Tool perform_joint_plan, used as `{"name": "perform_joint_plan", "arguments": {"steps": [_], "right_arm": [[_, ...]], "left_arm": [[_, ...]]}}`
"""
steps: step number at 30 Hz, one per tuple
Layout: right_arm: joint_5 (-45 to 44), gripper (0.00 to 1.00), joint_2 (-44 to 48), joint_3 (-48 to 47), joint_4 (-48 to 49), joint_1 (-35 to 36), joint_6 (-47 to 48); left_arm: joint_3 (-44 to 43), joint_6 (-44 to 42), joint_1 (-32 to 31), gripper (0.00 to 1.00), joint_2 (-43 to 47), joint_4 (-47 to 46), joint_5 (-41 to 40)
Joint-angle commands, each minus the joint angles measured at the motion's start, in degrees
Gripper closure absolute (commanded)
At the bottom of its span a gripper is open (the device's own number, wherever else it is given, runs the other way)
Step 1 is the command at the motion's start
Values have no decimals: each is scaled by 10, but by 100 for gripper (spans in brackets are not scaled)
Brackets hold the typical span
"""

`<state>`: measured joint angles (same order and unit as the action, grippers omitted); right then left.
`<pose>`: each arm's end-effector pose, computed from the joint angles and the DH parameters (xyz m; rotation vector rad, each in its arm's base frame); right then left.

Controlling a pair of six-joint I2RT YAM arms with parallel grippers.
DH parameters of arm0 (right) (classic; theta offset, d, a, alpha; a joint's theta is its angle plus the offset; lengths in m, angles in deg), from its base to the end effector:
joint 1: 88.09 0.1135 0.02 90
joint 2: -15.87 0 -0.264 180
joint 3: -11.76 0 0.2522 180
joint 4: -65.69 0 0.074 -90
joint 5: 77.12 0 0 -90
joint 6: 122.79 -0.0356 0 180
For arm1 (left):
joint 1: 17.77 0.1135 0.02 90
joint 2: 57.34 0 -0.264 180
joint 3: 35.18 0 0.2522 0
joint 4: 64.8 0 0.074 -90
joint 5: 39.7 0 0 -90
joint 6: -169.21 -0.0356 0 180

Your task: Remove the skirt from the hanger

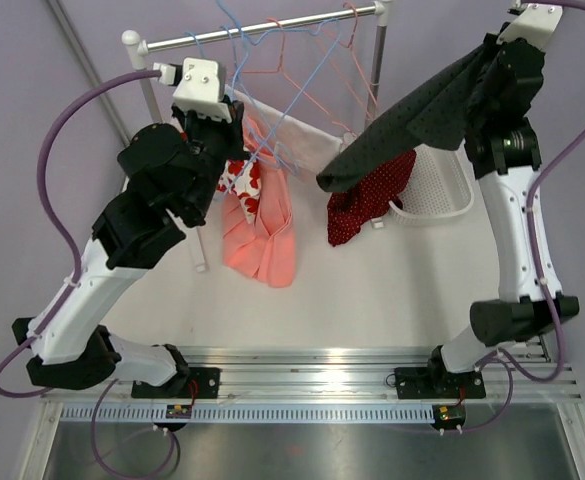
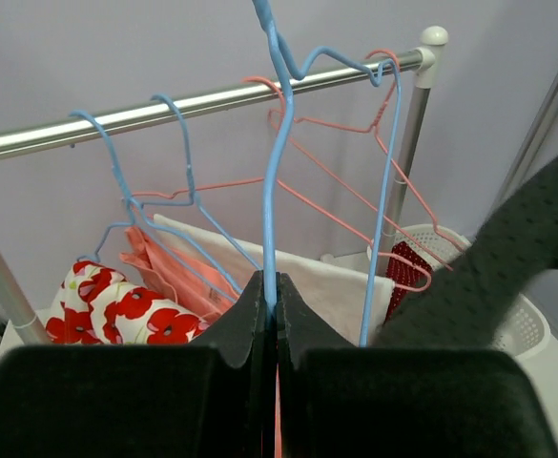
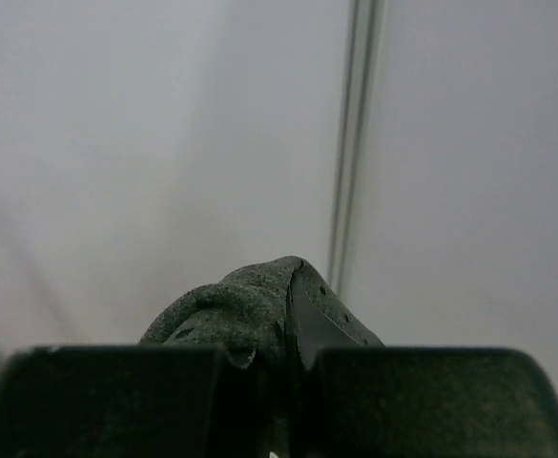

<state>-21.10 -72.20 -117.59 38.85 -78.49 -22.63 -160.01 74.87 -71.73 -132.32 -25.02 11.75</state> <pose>0.3000 0.0306 0.5696 0.2770 1.3455 -0.3985 0.1441 -0.1604 0.5791 0.1628 1.4288 -0.2432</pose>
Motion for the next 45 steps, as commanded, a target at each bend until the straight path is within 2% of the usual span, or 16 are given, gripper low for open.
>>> {"name": "perform_joint_plan", "arguments": {"steps": [1, 8, 12, 14, 17, 18, 20, 21, 22, 23, 24, 26, 27, 29, 36, 45], "right_arm": [[49, 100, -73, -39, 82, -72, -93], [111, 100, -197, -50, 93, -91, -153], [75, 100, -204, 45, 125, -91, -143], [74, 100, -204, 78, 190, -92, -134], [108, 100, -220, 89, 176, -92, -144], [135, 84, -226, 68, 156, -92, -150], [166, 31, -247, 28, 44, -92, -185], [197, 11, -252, -3, 8, -92, -201], [213, 1, -249, -7, -46, -92, -241], [226, 1, -238, 2, -58, -91, -262], [259, 1, -222, 59, -56, -92, -282], [292, 1, -151, 148, 11, -90, -314], [313, 0, -127, 237, 37, -89, -322], [325, 1, -67, 305, 82, -89, -347], [374, 1, 44, 460, 84, -88, -368], [417, 1, 159, 534, 82, -78, -372]], "left_arm": [[-50, 4, -2, 100, -34, -49, 10], [-107, 9, -5, 100, -129, -42, -63], [-75, 10, -19, 100, -142, -38, -131], [-62, 15, -21, 100, -148, -40, -166], [-72, 3, -22, 100, -177, -45, -201], [-85, -4, -22, 100, -190, -44, -208], [-145, -38, -25, 100, -225, -40, -226], [-171, -61, -26, 100, -264, -53, -234], [-210, -89, -29, 100, -284, -66, -256], [-234, -155, -33, 100, -304, -82, -271], [-254, -187, -33, 100, -345, -117, -286], [-281, -278, -36, 100, -371, -168, -313], [-283, -297, -36, 100, -379, -208, -314], [-289, -328, -34, 100, -394, -236, -312], [-319, -294, -24, 100, -427, -224, -289], [-368, -192, 33, 100, -469, -159, -200]]}}
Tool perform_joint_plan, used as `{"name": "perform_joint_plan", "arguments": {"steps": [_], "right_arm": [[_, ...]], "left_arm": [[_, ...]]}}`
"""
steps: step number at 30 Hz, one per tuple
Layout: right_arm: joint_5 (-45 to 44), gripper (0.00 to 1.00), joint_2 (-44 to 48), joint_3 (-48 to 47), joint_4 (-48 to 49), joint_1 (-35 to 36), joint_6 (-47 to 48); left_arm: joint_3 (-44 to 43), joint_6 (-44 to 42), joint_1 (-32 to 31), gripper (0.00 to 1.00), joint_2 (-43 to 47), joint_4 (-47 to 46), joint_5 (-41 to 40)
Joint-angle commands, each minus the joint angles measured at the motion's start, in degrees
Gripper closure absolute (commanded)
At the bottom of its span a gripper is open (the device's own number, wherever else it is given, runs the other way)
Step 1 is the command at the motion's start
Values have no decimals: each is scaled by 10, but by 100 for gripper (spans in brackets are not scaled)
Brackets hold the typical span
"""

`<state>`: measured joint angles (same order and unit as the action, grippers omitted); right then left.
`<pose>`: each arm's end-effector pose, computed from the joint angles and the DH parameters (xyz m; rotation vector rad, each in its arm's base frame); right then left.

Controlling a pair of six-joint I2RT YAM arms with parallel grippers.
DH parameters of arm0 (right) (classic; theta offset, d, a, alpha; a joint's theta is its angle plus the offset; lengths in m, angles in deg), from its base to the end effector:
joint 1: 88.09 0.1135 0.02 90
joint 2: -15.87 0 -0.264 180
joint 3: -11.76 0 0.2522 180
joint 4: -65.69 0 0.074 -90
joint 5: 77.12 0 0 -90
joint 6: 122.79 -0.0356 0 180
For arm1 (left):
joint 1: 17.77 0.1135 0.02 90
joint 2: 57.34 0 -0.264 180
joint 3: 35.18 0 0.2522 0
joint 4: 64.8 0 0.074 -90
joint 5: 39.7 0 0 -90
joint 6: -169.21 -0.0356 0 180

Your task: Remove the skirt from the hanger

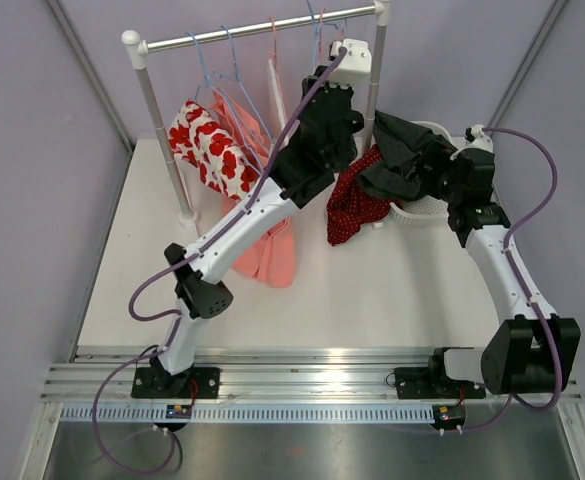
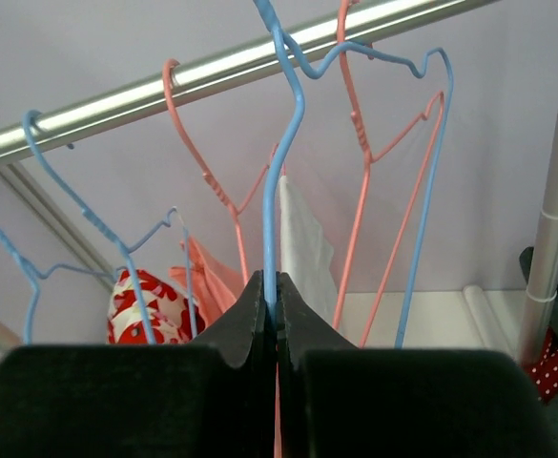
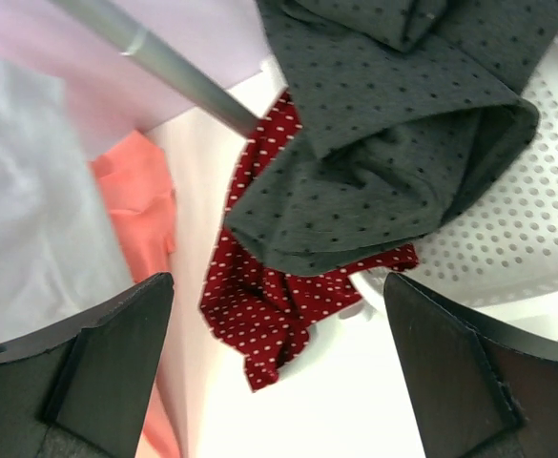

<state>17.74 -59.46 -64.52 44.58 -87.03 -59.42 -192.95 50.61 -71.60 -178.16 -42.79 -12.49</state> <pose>0.3080 0.0087 0.3353 0.3736 1.9062 0.4044 0.2876 -0.3398 0.5151 0.0701 1.4608 0.3564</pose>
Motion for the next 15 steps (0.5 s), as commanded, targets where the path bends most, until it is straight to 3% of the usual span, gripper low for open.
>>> {"name": "perform_joint_plan", "arguments": {"steps": [1, 8, 15], "right_arm": [[30, 1, 40, 2, 21, 7, 1], [30, 1, 65, -1, 3, 8, 15], [37, 2, 72, 18, 1, 13, 9]], "left_arm": [[-38, 70, 42, 100, -9, 30, 54], [-29, 212, 96, 100, -5, 106, 163], [-6, 266, 94, 100, -3, 176, 245]]}}
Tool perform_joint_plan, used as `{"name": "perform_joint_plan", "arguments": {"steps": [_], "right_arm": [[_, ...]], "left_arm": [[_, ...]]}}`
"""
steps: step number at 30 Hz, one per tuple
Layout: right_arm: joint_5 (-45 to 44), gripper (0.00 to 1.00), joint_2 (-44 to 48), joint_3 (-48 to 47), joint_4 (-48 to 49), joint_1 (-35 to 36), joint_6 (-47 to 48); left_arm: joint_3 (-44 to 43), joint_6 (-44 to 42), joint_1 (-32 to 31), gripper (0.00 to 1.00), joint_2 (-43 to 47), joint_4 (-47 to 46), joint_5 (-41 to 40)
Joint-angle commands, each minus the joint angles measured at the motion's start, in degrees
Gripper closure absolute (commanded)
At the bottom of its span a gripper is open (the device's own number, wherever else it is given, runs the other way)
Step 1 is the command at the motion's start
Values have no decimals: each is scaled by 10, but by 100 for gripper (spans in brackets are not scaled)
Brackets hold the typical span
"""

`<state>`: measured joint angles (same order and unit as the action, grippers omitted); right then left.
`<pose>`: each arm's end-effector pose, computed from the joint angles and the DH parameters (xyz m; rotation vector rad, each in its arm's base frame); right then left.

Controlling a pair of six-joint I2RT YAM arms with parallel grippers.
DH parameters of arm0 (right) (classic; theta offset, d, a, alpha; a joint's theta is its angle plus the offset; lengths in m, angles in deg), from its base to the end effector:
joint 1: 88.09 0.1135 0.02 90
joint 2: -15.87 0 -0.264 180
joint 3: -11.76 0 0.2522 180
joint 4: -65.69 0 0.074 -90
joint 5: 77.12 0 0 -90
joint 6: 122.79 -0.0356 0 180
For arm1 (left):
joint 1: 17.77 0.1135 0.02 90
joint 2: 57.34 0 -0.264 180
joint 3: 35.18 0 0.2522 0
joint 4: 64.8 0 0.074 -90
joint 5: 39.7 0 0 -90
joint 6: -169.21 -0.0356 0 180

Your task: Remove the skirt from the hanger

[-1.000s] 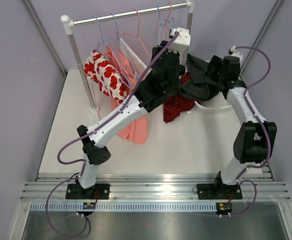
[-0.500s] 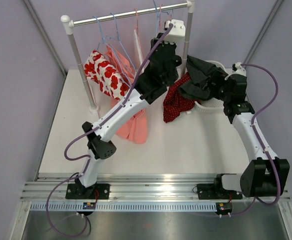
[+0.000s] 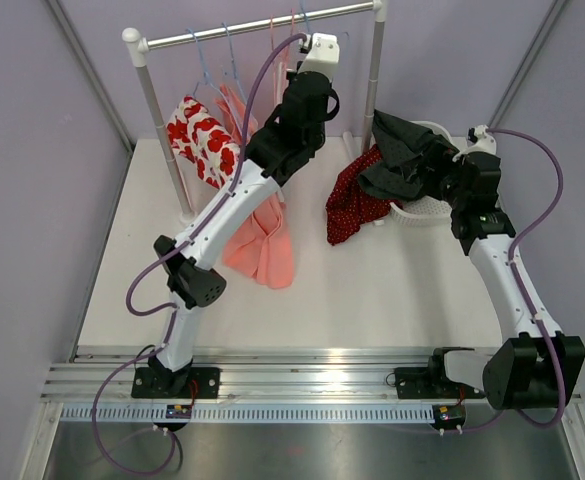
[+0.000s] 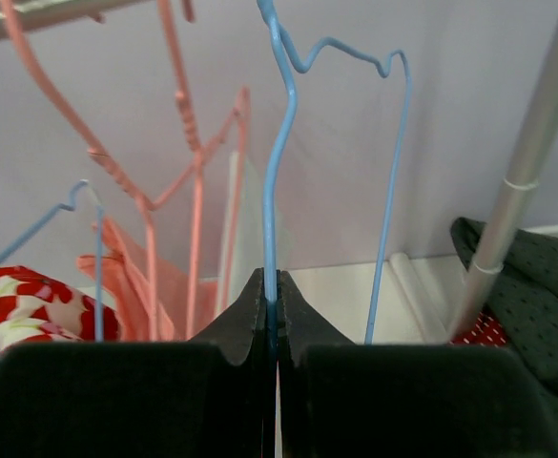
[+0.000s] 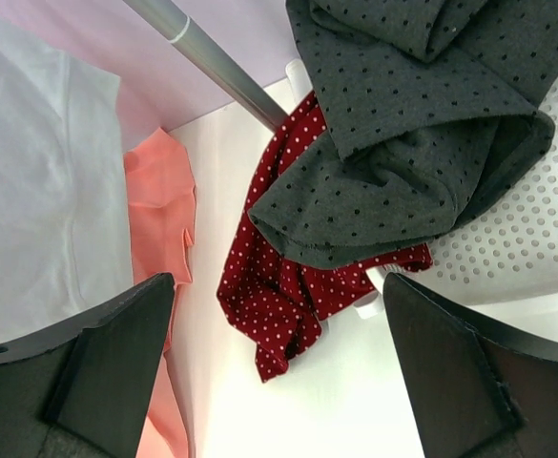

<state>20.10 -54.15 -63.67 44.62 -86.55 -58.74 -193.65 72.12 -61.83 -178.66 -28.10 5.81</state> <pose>0.2859 0.0122 0.3559 0.3069 1.8404 0.4500 0.3462 -0.3003 0.4921 0.0867 1.5636 0.0990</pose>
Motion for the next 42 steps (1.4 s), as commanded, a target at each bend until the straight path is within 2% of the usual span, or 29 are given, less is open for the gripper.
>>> {"name": "perform_joint_plan", "arguments": {"steps": [1, 7, 14, 15, 17, 18, 19, 20, 21, 24, 26, 30, 32, 36, 42], "right_arm": [[13, 2, 21, 10, -1, 9, 3], [10, 2, 36, 16, -16, 12, 7], [4, 2, 61, 17, -38, 13, 11], [4, 2, 64, 17, -45, 12, 11], [2, 2, 73, 15, -50, 13, 8], [2, 2, 75, 14, -56, 13, 8], [2, 2, 81, 15, -59, 13, 6], [-2, 2, 85, 13, -62, 13, 5], [-4, 2, 88, 12, -68, 13, 4], [-8, 2, 106, 13, -83, 12, 3], [-8, 2, 119, 16, -89, 13, 4], [-3, 2, 136, 21, -104, 13, 2], [2, 2, 146, 25, -109, 13, -1], [2, 2, 163, 37, -115, 12, -1], [2, 2, 174, 44, -122, 13, 3]], "left_arm": [[6, 54, -5, 100, 4, 35, 68], [52, 68, -24, 94, 22, 64, 76], [57, 92, -36, 88, 40, 77, 65], [59, 91, -38, 82, 47, 76, 66], [59, 83, -51, 43, 51, 73, 69], [59, 79, -56, 32, 55, 71, 72], [61, 75, -69, 17, 64, 69, 79], [61, 60, -77, 6, 69, 65, 82], [55, 56, -86, 1, 75, 66, 83], [56, 45, -129, 1, 114, 71, 57], [97, 38, -155, 1, 163, 57, 37], [173, 44, -166, 1, 228, 43, 2], [193, 24, -164, 1, 239, 45, -42], [171, 19, -146, 5, 240, 76, -71], [117, 87, -67, 5, 223, 131, 0]]}}
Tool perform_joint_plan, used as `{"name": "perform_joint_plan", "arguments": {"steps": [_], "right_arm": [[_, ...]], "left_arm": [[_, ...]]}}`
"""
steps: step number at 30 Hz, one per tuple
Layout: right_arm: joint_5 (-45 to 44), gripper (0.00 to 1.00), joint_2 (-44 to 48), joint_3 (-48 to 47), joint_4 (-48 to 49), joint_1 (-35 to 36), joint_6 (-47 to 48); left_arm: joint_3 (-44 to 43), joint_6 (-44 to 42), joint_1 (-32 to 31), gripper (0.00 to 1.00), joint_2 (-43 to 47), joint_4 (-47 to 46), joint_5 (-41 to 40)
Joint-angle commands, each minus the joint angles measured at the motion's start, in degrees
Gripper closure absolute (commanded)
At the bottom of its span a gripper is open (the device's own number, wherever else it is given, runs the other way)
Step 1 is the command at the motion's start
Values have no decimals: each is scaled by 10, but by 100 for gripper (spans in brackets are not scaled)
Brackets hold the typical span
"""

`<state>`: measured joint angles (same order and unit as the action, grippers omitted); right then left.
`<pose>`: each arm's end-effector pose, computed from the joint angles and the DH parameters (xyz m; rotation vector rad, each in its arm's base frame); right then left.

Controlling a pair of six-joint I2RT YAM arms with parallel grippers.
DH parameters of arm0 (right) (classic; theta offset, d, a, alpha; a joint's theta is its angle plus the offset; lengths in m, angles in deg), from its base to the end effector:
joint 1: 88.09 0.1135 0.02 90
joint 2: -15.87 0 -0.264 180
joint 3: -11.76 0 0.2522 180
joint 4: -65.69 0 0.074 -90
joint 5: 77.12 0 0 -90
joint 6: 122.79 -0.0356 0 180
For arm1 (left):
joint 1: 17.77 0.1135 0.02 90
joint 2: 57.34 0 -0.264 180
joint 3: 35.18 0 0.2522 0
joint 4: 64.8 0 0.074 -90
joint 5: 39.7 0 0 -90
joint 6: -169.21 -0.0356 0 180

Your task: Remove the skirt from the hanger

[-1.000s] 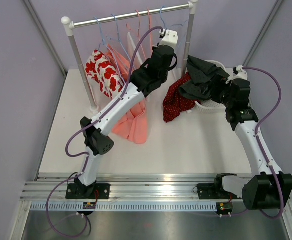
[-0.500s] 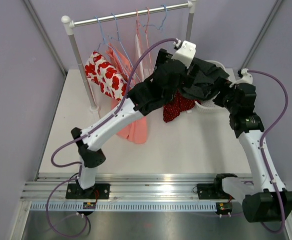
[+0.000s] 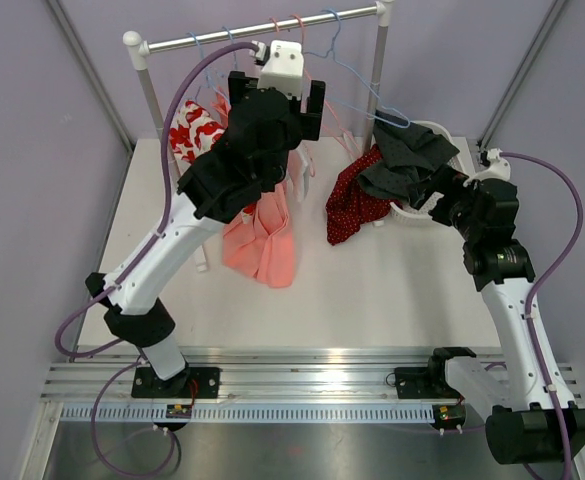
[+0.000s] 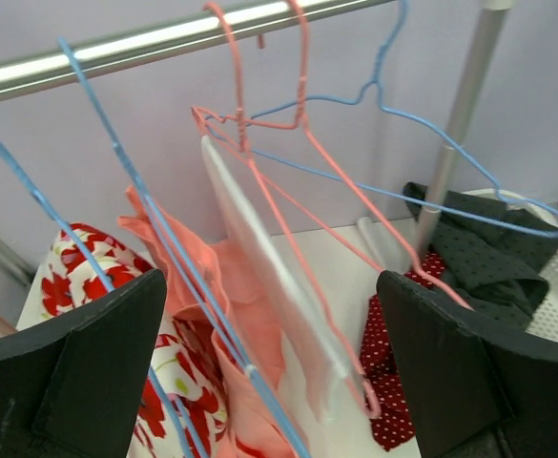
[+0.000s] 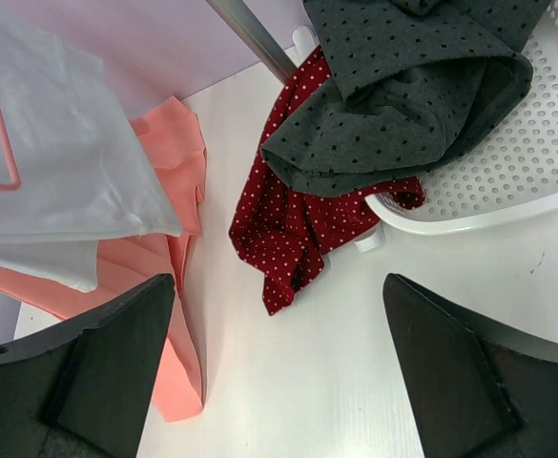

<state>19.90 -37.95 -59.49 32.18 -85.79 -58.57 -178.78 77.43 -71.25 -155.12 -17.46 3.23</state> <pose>0.2095 0.0128 0.3719 0.2963 1.8502 0.4531 0.2172 -0.2495 0.5533 0.1287 1.5838 -0.0478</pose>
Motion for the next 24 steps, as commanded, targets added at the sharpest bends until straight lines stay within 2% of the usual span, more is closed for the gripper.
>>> {"name": "perform_joint_plan", "arguments": {"steps": [1, 11, 24], "right_arm": [[4, 2, 13, 3, 2, 5, 2], [-3, 2, 9, 17, 13, 5, 8], [-3, 2, 4, 24, 24, 11, 14]], "left_arm": [[-34, 41, 45, 5, -16, 25, 45], [-88, 64, 104, 5, -99, 15, 118], [-96, 85, 138, 8, -162, -12, 135]]}}
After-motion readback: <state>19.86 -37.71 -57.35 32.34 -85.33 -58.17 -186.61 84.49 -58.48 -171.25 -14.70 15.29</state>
